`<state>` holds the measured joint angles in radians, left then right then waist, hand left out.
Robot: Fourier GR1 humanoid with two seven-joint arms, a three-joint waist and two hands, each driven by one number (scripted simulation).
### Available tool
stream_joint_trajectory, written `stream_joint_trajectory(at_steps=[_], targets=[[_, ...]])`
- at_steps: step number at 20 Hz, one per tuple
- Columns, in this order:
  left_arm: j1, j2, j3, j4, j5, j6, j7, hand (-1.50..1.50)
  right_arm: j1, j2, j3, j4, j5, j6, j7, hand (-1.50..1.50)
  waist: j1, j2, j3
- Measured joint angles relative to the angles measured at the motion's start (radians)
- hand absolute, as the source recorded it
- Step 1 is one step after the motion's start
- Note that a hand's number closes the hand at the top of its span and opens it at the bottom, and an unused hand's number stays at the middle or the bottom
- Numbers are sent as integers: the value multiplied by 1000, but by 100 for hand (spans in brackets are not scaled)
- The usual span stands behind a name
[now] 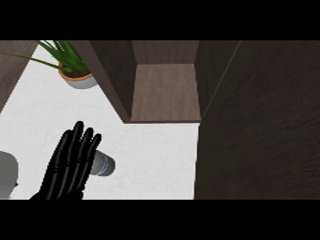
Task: Pick up the bottled water, place it into the cabinet and close the cabinet
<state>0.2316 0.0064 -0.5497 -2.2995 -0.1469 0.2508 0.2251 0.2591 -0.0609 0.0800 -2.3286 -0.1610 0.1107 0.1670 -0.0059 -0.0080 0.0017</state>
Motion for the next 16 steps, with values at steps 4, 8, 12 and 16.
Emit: stream_joint_trajectory(at_steps=[4, 8, 12, 16], targets=[[60, -4, -180, -76, -108, 95, 73, -150, 58, -25, -24, -74, -51, 25, 50, -150, 3, 0, 0], [104, 1, -314, -75, -175, 165, 105, -150, 74, -38, -45, -86, -59, 38, 78, -150, 6, 0, 0], [96, 23, -337, -79, -201, 203, 141, -150, 94, -44, -64, -92, -65, 53, 85, -150, 5, 0, 0], [100, 37, -356, -81, -223, 246, 154, -150, 115, -43, -79, -92, -70, 69, 73, -150, 8, -3, 0]])
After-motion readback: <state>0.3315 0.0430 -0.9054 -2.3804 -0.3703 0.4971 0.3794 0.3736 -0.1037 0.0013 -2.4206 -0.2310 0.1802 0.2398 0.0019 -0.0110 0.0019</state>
